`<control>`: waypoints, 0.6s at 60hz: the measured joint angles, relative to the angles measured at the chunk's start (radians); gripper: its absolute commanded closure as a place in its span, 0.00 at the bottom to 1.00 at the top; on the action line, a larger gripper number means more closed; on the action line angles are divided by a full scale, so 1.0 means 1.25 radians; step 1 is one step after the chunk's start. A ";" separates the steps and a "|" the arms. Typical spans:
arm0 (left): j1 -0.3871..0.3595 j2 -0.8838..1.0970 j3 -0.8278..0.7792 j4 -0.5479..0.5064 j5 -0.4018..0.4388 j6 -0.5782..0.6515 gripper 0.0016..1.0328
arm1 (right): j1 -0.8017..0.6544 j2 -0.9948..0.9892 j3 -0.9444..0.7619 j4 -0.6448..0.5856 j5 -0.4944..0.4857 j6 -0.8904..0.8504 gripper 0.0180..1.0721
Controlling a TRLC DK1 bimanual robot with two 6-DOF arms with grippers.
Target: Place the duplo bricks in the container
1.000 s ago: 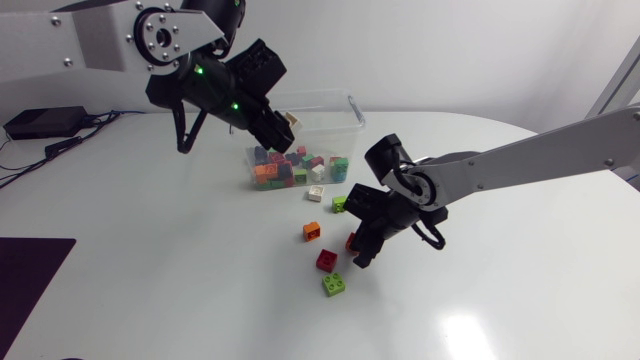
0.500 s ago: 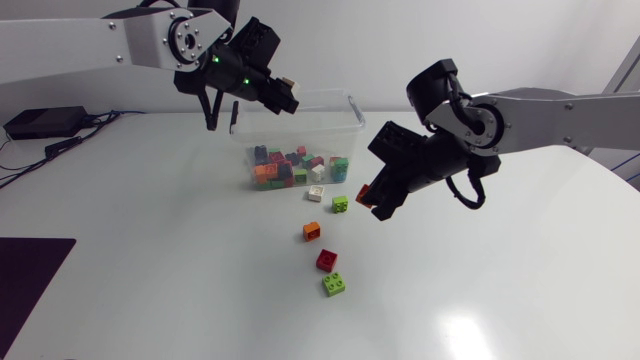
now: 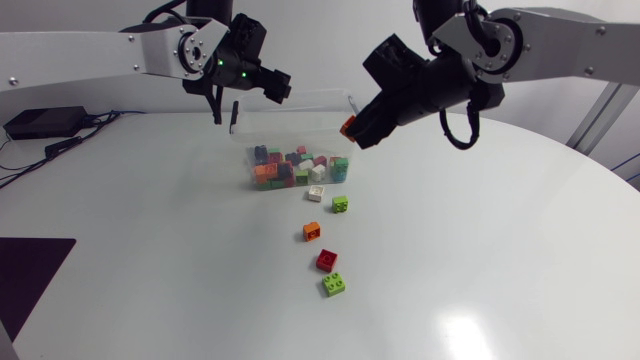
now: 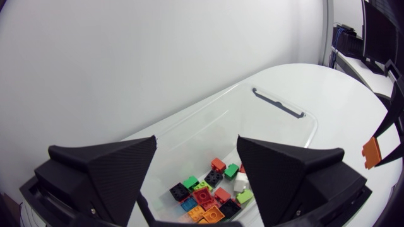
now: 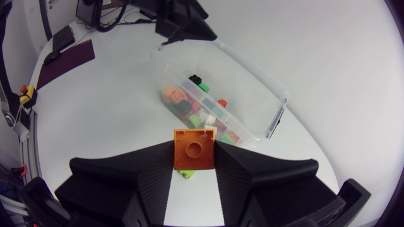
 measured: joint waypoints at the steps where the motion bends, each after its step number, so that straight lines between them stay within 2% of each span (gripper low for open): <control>1: 0.002 -0.004 -0.005 0.002 0.000 0.000 0.04 | 0.000 0.007 0.013 0.000 0.000 0.002 0.68; 17: 0.035 -0.190 -0.186 0.014 -0.002 0.026 0.04 | 0.001 0.141 0.157 0.043 0.000 0.064 0.68; 36: 0.036 -0.361 -0.376 0.016 0.072 0.095 0.04 | 0.012 0.291 0.302 0.114 0.004 0.119 0.68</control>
